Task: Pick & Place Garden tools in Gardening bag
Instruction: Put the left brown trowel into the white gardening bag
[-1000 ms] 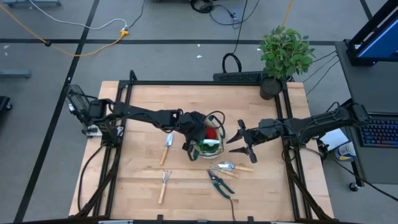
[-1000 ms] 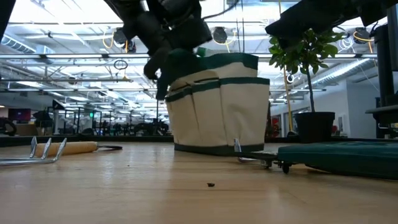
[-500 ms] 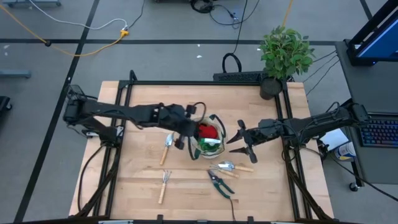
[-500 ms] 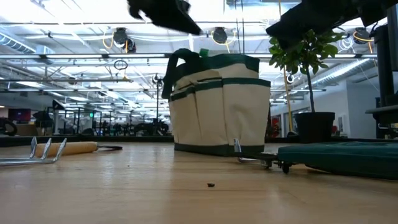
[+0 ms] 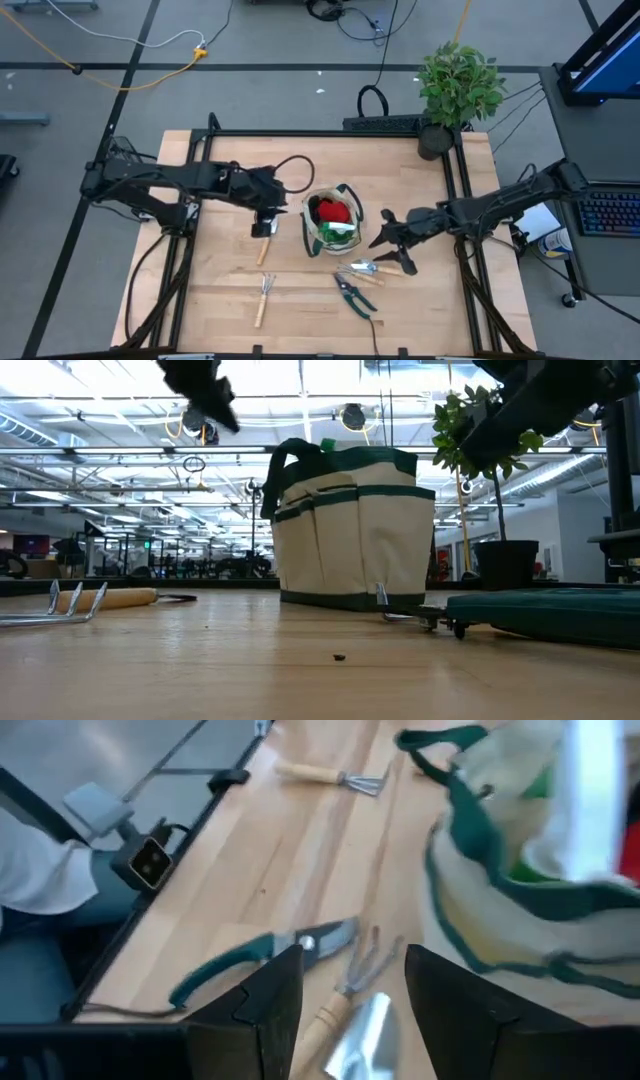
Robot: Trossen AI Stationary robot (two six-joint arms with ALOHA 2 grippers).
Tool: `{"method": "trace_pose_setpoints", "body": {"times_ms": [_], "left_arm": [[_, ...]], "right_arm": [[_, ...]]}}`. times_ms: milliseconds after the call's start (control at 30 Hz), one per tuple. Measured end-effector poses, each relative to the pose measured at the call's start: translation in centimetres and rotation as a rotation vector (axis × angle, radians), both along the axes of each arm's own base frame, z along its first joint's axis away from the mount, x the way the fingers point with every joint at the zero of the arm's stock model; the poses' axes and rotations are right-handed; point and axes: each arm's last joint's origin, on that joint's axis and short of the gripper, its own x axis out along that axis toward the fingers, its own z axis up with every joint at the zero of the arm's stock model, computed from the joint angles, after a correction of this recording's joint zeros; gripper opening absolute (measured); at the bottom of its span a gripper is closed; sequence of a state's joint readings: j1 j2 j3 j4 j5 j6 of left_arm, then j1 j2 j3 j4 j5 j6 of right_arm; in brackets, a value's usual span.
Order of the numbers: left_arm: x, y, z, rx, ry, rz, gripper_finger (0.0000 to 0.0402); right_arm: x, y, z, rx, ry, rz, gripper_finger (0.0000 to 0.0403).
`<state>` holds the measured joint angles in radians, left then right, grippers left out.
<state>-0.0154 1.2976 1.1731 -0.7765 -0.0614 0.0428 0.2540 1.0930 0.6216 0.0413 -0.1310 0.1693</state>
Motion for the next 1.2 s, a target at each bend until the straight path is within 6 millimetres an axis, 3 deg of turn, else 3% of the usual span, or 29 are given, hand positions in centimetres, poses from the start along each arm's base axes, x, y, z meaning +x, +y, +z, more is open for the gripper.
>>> {"method": "trace_pose_setpoints", "body": {"times_ms": [133, 300, 500, 633, 767, 933, 1200], "left_arm": [[0.0, -0.2, -2.1, -0.085, 0.106, 0.118, 0.0132], [-0.6, -0.9, -5.5, -0.241, 0.186, 0.410, 0.0160], [-2.5, -2.5, -11.2, -0.322, 0.220, 0.665, 0.0163], [-3.3, -3.4, -13.9, -0.433, 0.169, 0.779, 0.0163], [-3.7, -4.2, -15.1, -0.491, 0.122, 0.805, 0.0163], [-4.1, -4.7, -15.7, -0.443, 0.098, 0.829, 0.0163], [-3.6, -5.7, -18.0, -0.387, 0.166, 0.826, 0.0163]], "right_arm": [[0.3, 0.5, -0.8, -0.008, 0.037, 0.011, 0.0171], [0.6, 0.7, -1.3, -0.036, 0.045, -0.022, 0.0171], [0.6, 0.7, -1.3, -0.037, 0.044, -0.018, 0.0171], [0.7, 0.7, -1.2, -0.036, 0.038, -0.017, 0.0171], [0.7, 0.7, -1.2, -0.034, 0.032, -0.017, 0.0171], [0.9, 0.8, -0.9, -0.032, -0.001, -0.014, 0.0171], [0.9, 0.8, -0.9, -0.043, -0.008, -0.007, 0.0171]]}}
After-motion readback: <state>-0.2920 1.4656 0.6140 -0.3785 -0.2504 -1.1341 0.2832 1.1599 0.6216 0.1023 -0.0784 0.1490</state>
